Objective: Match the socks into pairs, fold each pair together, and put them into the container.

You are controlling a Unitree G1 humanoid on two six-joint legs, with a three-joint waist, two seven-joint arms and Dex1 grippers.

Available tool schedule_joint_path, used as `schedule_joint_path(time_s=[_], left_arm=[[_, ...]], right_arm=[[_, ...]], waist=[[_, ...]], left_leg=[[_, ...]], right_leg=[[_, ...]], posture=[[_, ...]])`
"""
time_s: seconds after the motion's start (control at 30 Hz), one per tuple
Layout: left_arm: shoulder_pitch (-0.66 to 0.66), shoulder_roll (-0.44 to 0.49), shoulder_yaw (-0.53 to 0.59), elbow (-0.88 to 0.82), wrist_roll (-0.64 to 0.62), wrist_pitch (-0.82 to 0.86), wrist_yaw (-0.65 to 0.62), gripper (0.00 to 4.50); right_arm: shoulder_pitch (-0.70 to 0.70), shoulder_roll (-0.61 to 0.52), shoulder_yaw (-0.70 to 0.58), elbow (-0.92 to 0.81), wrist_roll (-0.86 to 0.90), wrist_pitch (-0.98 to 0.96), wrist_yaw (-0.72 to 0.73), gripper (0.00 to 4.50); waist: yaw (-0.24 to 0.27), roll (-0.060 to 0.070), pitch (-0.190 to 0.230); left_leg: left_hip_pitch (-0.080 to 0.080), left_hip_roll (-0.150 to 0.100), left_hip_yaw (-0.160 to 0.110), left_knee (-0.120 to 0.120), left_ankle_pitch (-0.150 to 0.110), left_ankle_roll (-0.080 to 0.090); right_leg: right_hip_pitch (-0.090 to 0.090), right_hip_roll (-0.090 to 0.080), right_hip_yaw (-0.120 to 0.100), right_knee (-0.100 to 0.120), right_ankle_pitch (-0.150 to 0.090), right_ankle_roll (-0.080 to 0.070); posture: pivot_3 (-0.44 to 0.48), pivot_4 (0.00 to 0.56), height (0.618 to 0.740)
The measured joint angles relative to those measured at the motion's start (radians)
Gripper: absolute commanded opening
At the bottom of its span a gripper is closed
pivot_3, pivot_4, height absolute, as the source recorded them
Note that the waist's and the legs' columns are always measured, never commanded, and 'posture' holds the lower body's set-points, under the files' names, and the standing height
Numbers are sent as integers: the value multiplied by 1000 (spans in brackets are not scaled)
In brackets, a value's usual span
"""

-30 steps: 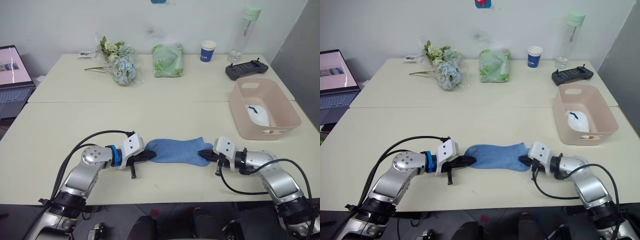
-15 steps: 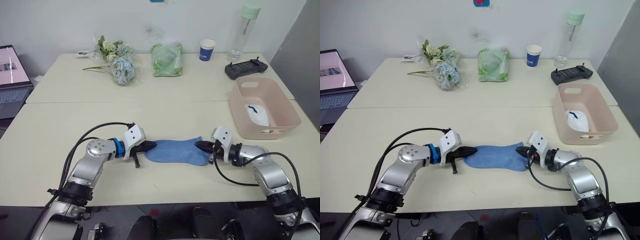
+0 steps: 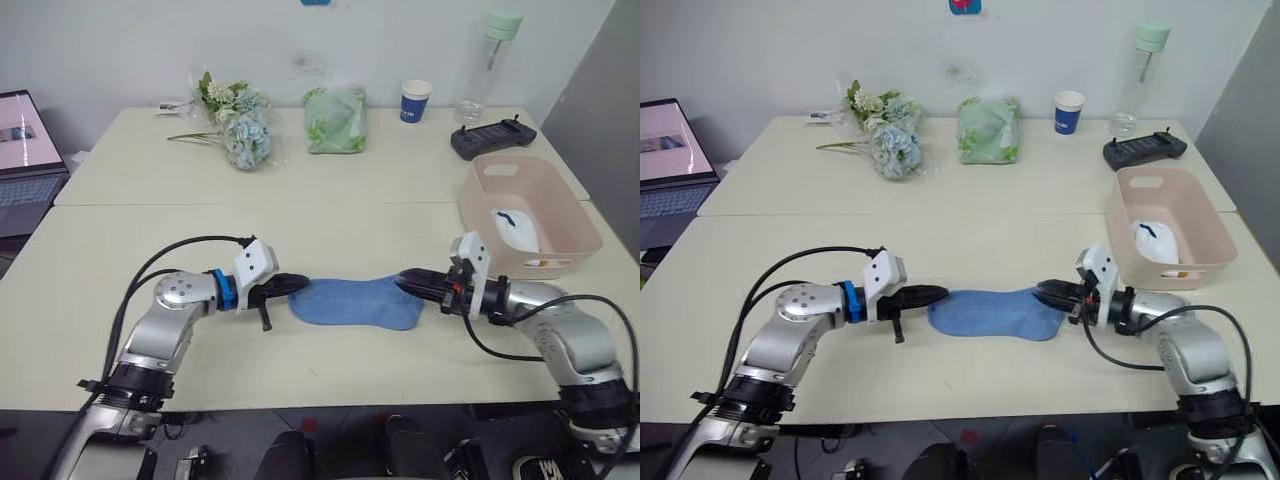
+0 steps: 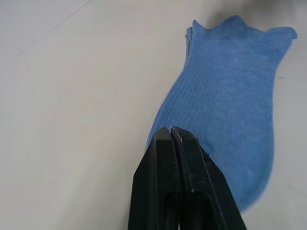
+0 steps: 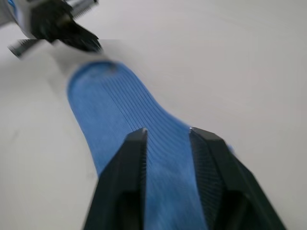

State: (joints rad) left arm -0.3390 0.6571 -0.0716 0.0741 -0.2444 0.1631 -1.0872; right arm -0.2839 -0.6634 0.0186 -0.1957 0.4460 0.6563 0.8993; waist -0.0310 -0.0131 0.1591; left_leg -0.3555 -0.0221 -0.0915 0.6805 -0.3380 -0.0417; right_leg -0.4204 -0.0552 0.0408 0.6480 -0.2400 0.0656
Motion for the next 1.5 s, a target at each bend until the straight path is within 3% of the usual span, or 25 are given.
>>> schedule_joint_path(time_s=[0.2, 0.4, 0.5, 0.87, 1.2, 1.5], left_arm=[[31, 10, 20, -85, -29, 11, 5, 0], [49, 9, 20, -77, -20, 5, 31, 0], [51, 10, 19, -77, -19, 5, 32, 0], [51, 13, 19, -83, -19, 6, 28, 0], [-107, -137, -112, -81, -60, 126, -10, 0], [-182, -220, -264, 161, 92, 66, 4, 0]], right_arm=[[13, -1, 13, 11, -24, 111, -85, 4386], [13, 14, 64, -34, -6, 185, -95, 4483], [9, 8, 78, -40, -14, 185, -94, 3877], [-36, 9, 70, 57, 1, 200, -86, 42], [-172, -31, 104, 232, 5, 213, 65, 42], [-187, -34, 106, 256, 17, 223, 103, 42]], waist=[[0, 0, 0], [-1, 0, 0], [-1, 0, 0], [-1, 0, 0], [1, 0, 0], [-2, 0, 0]], left_leg=[[0, 0, 3, 0, 0, 0], [0, 0, 4, 0, 0, 1], [0, 0, 4, 0, 0, 1], [0, 0, 4, 0, 0, 1], [-1, 0, 5, 0, 0, 0], [-1, 0, 4, 0, 1, -2]], right_leg=[[0, 0, 0, 0, 0, 0], [0, 0, 0, 0, 0, 0], [0, 0, 0, 0, 0, 0], [0, 0, 0, 0, 0, 0], [0, 0, 0, -1, 0, 0], [-1, 0, 0, 0, 0, 0]], posture=[[0, 150, 740], [0, 150, 740], [0, 150, 740], [0, 150, 740], [0, 150, 740], [0, 150, 740]])
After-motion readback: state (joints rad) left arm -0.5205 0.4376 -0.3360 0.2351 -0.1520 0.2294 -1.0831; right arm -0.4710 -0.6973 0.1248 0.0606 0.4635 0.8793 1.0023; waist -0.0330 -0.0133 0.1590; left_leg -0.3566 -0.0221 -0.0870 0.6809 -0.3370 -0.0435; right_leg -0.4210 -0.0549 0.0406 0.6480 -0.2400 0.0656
